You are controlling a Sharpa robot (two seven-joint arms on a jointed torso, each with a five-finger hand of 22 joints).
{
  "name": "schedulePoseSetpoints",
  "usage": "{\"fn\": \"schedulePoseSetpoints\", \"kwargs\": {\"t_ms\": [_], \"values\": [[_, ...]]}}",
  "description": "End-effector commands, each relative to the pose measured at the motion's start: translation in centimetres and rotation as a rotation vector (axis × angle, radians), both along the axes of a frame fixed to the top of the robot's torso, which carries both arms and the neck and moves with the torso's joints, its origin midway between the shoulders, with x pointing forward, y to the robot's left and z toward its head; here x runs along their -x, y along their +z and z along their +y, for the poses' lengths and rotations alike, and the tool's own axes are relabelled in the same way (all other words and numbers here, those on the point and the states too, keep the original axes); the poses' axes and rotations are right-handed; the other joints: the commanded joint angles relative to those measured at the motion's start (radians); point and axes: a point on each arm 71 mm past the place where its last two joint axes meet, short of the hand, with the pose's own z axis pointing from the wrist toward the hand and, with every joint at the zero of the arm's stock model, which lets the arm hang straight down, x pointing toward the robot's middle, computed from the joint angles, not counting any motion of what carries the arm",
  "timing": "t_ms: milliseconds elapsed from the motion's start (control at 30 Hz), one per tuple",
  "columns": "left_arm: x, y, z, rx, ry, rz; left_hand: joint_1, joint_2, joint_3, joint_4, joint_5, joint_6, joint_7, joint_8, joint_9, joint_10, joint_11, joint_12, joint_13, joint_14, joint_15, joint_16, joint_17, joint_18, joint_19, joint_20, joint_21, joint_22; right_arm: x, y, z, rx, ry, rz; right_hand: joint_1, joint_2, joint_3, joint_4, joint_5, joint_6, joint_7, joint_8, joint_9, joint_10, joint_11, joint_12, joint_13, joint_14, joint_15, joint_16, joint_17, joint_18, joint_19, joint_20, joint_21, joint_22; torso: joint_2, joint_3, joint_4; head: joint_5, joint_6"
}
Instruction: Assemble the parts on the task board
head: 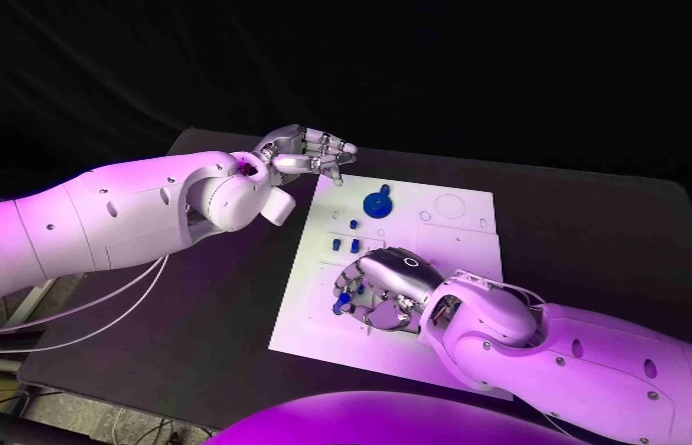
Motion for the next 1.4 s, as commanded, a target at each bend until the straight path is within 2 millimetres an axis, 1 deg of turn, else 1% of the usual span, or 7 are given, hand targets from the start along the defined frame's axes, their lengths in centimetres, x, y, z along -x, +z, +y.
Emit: {"fn": "schedulePoseSetpoints", "kwargs": {"t_ms": [33,333,733,867,1067,1333,1400], "values": [[0.1,0.1,-0.2,0.010,-0.018,-0.008,0.003,0.007,0.000,-0.008,0.001,-0.007,0.009,-0.002,-0.001,-0.007,0.002,0.006,-0.001,-0.003,0.001,-0.005,-0.001,0.012,-0.002,0.001,-0.004,0.000,0.1,-0.3,0.2,0.049,0.018,-0.016,0.006,0.003,0.004,0.000,0.006,0.004,0.001,0.006,0.022,0.007,0.003,-0.007,-0.001,0.029,-0.008,0.006,0.001,-0.017,0.013,-0.006,0.003,0.175,0.000,0.0007,-0.0001,0.001,-0.001],[0.1,0.1,-0.2,0.010,-0.019,-0.006,0.003,0.007,0.000,-0.008,0.001,-0.007,0.009,-0.002,-0.001,-0.008,0.002,0.006,-0.001,-0.003,0.001,-0.006,-0.001,0.012,-0.002,0.001,-0.004,0.000,0.0,-0.6,0.3,0.101,0.017,-0.064,0.006,0.000,0.004,-0.002,0.006,0.002,0.002,0.005,0.022,0.006,0.003,-0.009,-0.001,0.029,-0.007,0.005,-0.001,-0.017,0.013,-0.006,0.002,0.175,0.000,0.0000,-0.0004,0.001,-0.001],[0.1,0.1,-0.1,0.009,-0.023,-0.002,0.001,0.007,-0.001,-0.008,0.001,-0.009,0.009,-0.002,-0.002,-0.009,0.002,0.007,-0.002,-0.003,0.001,-0.006,-0.002,0.012,-0.003,0.001,-0.004,0.000,0.6,-0.8,1.0,0.113,0.037,-0.089,0.008,-0.001,0.005,-0.005,0.007,0.001,0.003,0.006,0.023,0.007,0.003,-0.010,-0.001,0.029,-0.007,0.006,0.001,-0.017,0.013,-0.006,0.003,0.176,0.000,-0.0001,0.0002,0.000,-0.002],[0.1,0.1,-0.1,0.009,-0.023,-0.002,0.001,0.007,-0.001,-0.008,0.001,-0.009,0.009,-0.002,-0.002,-0.009,0.002,0.007,-0.002,-0.003,0.001,-0.006,-0.002,0.012,-0.003,0.001,-0.004,0.000,0.7,-0.9,1.3,0.117,0.045,-0.087,0.006,-0.007,0.003,-0.006,0.006,-0.001,0.004,0.005,0.023,0.007,0.005,-0.013,-0.002,0.029,-0.006,0.006,0.000,-0.018,0.013,-0.005,0.003,0.176,-0.001,-0.0004,0.0005,0.001,-0.002],[0.1,0.1,-0.2,0.009,-0.024,-0.001,0.001,0.007,-0.001,-0.008,0.001,-0.009,0.009,-0.002,-0.002,-0.009,0.002,0.007,-0.002,-0.003,0.001,-0.006,-0.002,0.012,-0.003,0.001,-0.004,0.000,0.8,-0.9,1.4,0.117,0.052,-0.087,-0.022,-0.038,-0.007,0.005,0.012,-0.053,0.019,-0.028,0.010,0.001,0.015,-0.028,-0.002,0.029,0.002,0.007,0.000,-0.017,0.012,0.001,0.000,0.177,0.000,-0.0006,0.0000,0.001,-0.003],[0.1,0.1,-0.1,0.009,-0.023,-0.001,0.001,0.007,-0.001,-0.008,0.001,-0.009,0.009,-0.002,-0.002,-0.009,0.002,0.007,-0.002,-0.003,0.001,-0.006,-0.002,0.012,-0.003,0.001,-0.004,0.000,0.6,-0.8,1.1,0.097,0.025,-0.096,-0.032,-0.056,-0.012,0.010,0.013,-0.117,0.019,-0.068,-0.006,-0.005,0.015,-0.040,-0.001,0.028,0.003,0.009,-0.001,-0.016,0.010,0.004,-0.007,0.176,-0.001,0.0001,-0.0001,0.000,-0.003],[0.1,0.1,-0.1,0.009,-0.023,-0.001,0.001,0.007,-0.001,-0.008,0.001,-0.009,0.009,-0.002,-0.002,-0.009,0.002,0.007,-0.002,-0.003,0.001,-0.006,-0.002,0.012,-0.003,0.001,-0.004,0.000,0.6,-0.6,1.0,0.080,0.013,-0.102,-0.035,-0.065,-0.016,0.011,0.013,-0.165,0.022,-0.094,-0.016,-0.015,0.014,-0.048,-0.001,0.024,0.003,0.002,-0.014,-0.013,0.004,0.004,-0.024,0.171,-0.001,0.0001,-0.0002,-0.001,-0.002]]}}
